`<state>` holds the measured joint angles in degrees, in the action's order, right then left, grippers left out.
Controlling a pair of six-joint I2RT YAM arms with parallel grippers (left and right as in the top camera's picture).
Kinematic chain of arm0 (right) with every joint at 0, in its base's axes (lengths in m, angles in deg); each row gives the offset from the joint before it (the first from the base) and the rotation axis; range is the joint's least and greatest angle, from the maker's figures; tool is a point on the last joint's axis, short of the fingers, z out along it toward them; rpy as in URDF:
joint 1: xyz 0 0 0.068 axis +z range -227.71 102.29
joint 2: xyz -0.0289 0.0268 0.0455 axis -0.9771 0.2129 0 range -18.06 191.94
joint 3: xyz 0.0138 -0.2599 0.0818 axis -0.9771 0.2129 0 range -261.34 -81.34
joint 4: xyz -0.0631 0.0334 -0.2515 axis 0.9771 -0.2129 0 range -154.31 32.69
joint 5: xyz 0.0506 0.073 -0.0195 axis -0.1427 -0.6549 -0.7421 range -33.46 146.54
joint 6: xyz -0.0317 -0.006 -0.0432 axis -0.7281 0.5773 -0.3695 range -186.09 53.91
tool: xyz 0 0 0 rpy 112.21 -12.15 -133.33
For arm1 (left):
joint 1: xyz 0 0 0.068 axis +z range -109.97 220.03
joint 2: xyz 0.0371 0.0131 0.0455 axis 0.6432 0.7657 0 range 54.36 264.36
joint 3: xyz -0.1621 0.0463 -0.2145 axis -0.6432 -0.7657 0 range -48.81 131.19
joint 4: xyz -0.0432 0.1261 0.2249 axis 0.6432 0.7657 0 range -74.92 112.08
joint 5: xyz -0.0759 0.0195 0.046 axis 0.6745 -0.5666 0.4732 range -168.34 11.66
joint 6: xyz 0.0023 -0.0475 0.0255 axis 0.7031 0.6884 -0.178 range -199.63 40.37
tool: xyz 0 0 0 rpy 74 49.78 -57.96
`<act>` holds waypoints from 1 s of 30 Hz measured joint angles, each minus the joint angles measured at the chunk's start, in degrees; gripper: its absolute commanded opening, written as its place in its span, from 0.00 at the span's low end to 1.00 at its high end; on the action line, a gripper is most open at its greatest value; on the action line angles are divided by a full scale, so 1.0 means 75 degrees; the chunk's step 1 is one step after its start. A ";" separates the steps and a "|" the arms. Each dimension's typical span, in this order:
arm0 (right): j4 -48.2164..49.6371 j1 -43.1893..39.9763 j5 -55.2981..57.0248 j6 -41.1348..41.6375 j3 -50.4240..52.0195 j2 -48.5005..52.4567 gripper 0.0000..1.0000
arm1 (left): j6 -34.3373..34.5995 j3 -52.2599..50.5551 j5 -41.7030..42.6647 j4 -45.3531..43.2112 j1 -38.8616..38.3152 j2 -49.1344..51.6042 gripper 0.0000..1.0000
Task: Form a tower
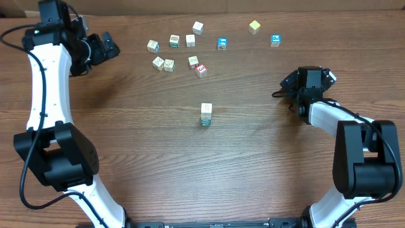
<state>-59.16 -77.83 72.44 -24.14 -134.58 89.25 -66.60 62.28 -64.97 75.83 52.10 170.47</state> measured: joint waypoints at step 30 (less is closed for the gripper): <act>0.0012 0.0000 0.0015 0.0000 0.0006 0.0000 1.00 | -0.0189 -0.7143 0.0015 -0.5750 -0.0099 -0.3267 0.99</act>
<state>-59.07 -77.83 72.55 -24.14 -134.53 89.25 -68.02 8.71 -64.87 32.71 51.36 145.97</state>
